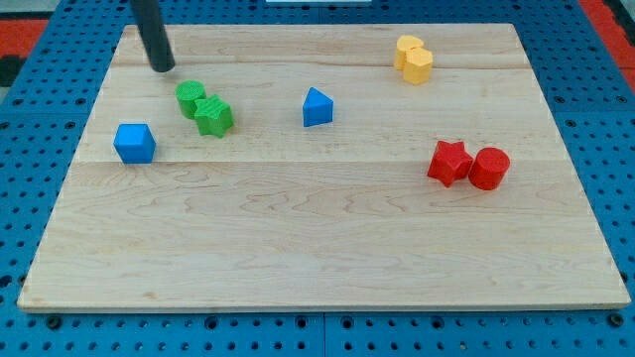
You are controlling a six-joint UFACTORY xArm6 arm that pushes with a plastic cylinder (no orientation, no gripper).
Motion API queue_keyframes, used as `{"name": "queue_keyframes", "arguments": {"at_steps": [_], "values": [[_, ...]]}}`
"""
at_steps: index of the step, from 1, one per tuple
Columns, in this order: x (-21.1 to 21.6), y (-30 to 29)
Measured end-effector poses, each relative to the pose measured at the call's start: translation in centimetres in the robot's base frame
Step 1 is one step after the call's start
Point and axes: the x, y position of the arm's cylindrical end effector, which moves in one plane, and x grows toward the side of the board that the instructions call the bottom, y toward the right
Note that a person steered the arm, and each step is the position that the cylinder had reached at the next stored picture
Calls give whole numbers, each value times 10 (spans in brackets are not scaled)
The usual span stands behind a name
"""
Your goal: Put the blue blocks at the bottom left side of blue triangle
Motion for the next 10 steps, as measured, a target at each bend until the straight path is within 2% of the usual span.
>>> {"name": "queue_keyframes", "arguments": {"at_steps": [1, 2, 4, 6, 8, 10], "values": [[32, 10], [45, 43], [51, 153], [56, 60], [105, 78], [126, 128]]}}
